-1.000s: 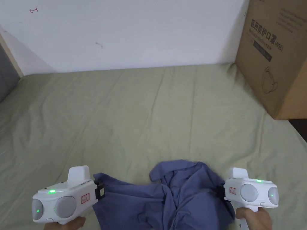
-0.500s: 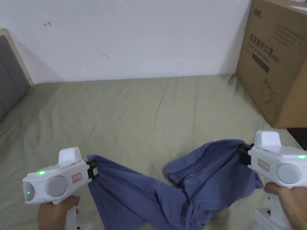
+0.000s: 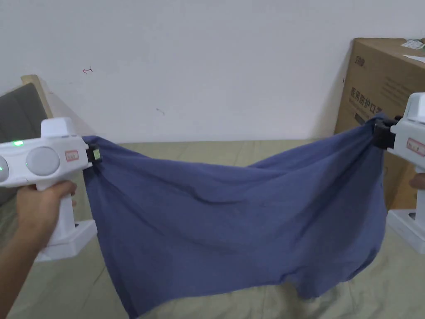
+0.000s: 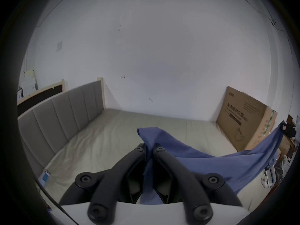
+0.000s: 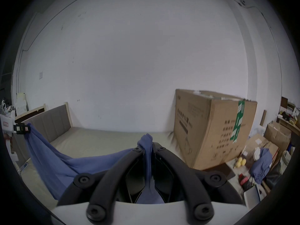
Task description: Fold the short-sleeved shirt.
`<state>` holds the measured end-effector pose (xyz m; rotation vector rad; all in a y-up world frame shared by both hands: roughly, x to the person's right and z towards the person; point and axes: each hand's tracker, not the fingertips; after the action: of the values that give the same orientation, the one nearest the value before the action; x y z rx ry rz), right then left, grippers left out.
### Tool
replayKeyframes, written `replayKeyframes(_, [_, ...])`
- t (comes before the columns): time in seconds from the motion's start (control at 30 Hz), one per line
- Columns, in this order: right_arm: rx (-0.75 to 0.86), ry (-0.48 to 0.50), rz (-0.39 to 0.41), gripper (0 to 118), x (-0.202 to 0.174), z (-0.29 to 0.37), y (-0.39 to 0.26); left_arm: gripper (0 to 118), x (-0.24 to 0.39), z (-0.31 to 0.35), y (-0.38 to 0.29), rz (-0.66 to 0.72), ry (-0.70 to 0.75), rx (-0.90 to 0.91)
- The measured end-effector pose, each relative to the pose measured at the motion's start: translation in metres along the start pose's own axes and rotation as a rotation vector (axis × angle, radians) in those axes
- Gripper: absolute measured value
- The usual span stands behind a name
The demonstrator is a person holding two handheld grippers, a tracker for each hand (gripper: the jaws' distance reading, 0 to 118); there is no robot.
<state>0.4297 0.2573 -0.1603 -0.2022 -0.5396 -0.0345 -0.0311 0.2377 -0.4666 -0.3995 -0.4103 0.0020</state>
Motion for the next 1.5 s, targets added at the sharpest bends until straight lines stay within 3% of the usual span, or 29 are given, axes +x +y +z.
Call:
replayKeyframes(0.1, [0.029,0.003,-0.026,5,0.006,-0.016,0.020,4,-0.007,-0.011,0.032,0.026,0.029,0.038])
replayKeyframes(0.37, [0.095,0.004,-0.008,5,-0.002,-0.057,0.049,4,-0.004,-0.045,0.089,0.034,0.052,0.117])
replayKeyframes(0.7, [0.112,-0.005,-0.045,5,0.001,-0.119,0.039,4,0.008,-0.107,0.097,-0.062,0.097,0.148])
replayKeyframes(0.73, [0.107,-0.004,-0.048,5,0.002,-0.122,0.033,4,0.004,-0.082,0.102,-0.062,0.097,0.141])
replayKeyframes(0.9, [0.066,0.003,-0.048,5,0.001,-0.137,-0.009,4,0.001,-0.139,0.048,-0.051,0.095,0.109])
replayKeyframes(1.07, [-0.027,0.009,-0.097,5,0.005,-0.136,-0.063,4,0.002,-0.150,-0.006,-0.045,0.085,0.023])
replayKeyframes(1.3, [-0.131,0.026,-0.146,5,0.014,-0.102,-0.136,4,-0.022,-0.125,-0.087,0.001,0.076,-0.091])
replayKeyframes(1.5, [-0.226,0.035,-0.184,5,0.016,-0.034,-0.198,4,-0.045,-0.071,-0.164,0.046,0.069,-0.193])
